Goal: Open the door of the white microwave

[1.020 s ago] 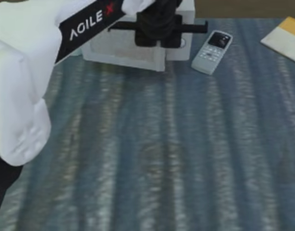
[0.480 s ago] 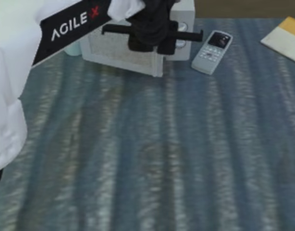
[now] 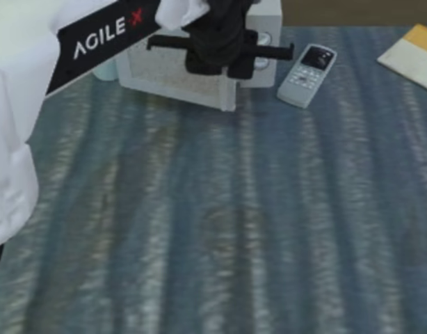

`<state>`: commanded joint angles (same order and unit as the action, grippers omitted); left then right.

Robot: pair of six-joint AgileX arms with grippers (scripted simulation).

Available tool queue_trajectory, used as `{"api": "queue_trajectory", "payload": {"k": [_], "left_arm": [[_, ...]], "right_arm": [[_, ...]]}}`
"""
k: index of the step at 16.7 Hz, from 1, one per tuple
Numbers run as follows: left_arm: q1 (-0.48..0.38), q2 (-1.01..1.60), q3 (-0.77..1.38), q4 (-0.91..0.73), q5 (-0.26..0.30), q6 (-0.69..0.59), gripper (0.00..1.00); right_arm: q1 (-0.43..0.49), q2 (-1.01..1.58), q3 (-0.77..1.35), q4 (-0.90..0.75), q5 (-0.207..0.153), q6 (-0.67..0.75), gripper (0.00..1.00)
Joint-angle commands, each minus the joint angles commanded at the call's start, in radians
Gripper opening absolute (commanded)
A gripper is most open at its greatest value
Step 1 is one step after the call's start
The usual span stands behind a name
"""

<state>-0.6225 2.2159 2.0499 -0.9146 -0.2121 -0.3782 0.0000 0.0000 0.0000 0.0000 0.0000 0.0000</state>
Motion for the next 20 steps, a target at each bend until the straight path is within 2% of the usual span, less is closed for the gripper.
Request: {"api": "queue_trajectory", "payload": {"k": [14,20], "left_arm": [[0.0,0.0,0.0,0.0,0.0,0.0,0.0],[0.005,-0.052,-0.086,0.043,0.03,0.052,0.0]], "right_arm": [[0.0,0.0,0.0,0.0,0.0,0.0,1.0],[0.0,0.0,0.0,0.0,0.0,0.0,1.0]]}}
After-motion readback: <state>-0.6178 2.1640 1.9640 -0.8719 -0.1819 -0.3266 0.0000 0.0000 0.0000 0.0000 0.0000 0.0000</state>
